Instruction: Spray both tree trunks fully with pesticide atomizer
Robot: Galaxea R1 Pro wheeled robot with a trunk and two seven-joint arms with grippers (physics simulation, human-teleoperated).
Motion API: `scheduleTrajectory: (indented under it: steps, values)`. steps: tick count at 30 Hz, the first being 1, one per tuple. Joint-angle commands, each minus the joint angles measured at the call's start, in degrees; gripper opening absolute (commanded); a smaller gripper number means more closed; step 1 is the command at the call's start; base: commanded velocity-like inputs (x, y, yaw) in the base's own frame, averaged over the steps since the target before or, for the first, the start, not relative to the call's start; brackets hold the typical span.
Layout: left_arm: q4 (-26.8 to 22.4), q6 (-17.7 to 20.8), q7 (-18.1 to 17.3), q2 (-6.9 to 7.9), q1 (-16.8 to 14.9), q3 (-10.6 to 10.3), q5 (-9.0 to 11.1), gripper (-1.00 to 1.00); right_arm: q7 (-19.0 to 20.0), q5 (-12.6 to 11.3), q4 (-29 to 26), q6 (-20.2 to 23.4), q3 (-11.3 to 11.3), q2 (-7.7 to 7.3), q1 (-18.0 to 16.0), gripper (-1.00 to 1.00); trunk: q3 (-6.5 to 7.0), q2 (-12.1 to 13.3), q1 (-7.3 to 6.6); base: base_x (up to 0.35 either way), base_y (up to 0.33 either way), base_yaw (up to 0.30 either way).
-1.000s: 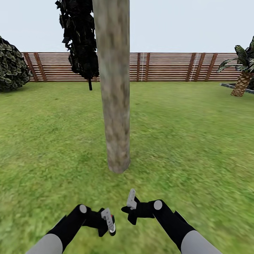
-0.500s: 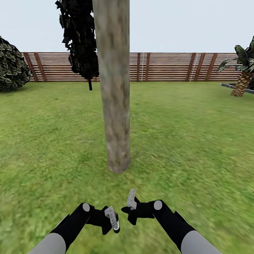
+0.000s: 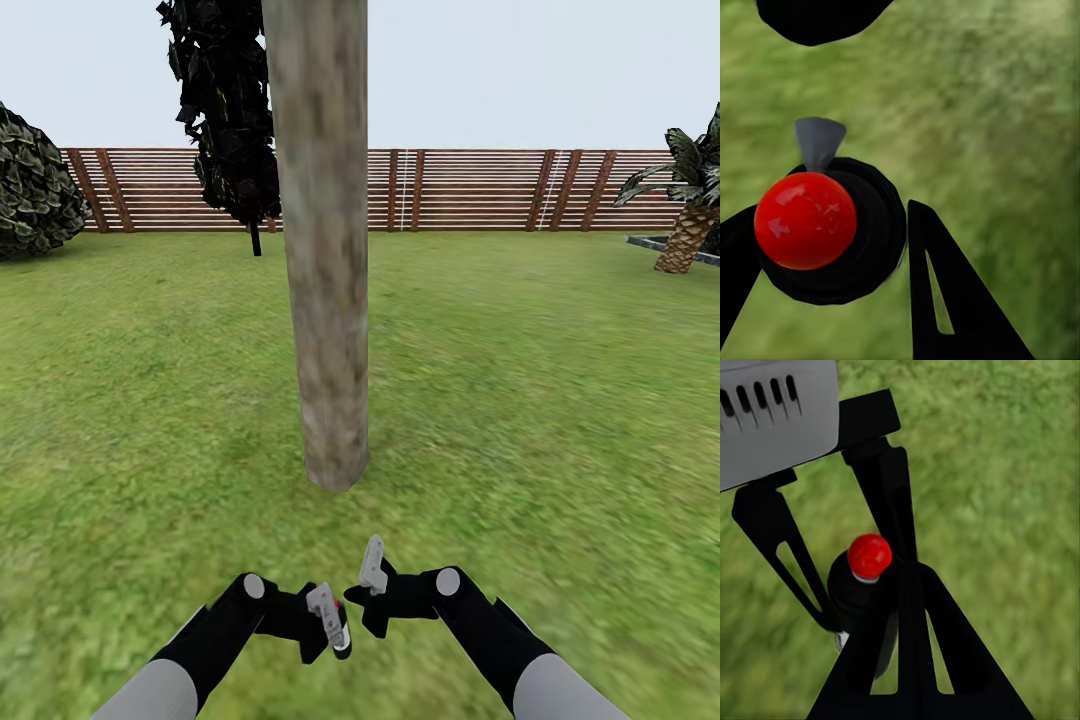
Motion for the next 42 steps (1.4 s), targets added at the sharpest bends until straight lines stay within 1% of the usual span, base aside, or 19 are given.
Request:
scheduleTrajectory:
  steps: [1, 9, 16, 29, 35, 42]
  values:
    - [0.0, 0.0, 0.0, -0.02, 0.0, 0.0, 0.0, -1.0, 0.0, 0.0, 0.0, 0.0, 0.0, 0.01, 0.0, -1.0, 0.0, 0.0, 0.0, 0.0, 0.0, 0.0]
    - [-0.2, -0.1, -0.1, -0.06, -0.1, 0.1, 0.4, -1.0, 0.0, 0.0, 0.1, 0.0, 0.0, -0.01, 0.0, -1.0, 0.0, 0.0, 0.0, 0.0, 0.0, 0.0]
    - [-1.8, -0.1, -0.3, -0.03, -0.1, 0.3, 0.6, -1.0, 0.0, 0.0, 0.1, 0.0, 0.0, -0.01, 0.0, -1.0, 0.0, 0.0, 0.0, 0.0, 0.0, 0.0]
    - [-1.9, -0.1, -0.4, -0.11, 0.0, 0.3, 0.6, -1.0, 0.0, 0.0, 0.1, 0.0, 0.0, -0.01, 0.0, -1.0, 0.0, 0.0, 0.0, 0.0, 0.0, 0.0]
    - [-1.9, -0.2, -0.4, -0.68, 0.2, 0.3, 0.6, -1.0, 0.0, 0.1, 0.2, 0.0, 0.0, -0.01, 0.0, -1.0, 0.0, 0.0, 0.0, 0.0, 0.0, 0.0]
    - [-1.9, -0.1, -0.4, -0.75, 0.2, 0.3, 0.6, -1.0, 0.0, 0.1, 0.3, 0.0, 0.0, -0.01, 0.0, -1.0, 0.0, 0.0, 0.0, 0.0, 0.0, 0.0]
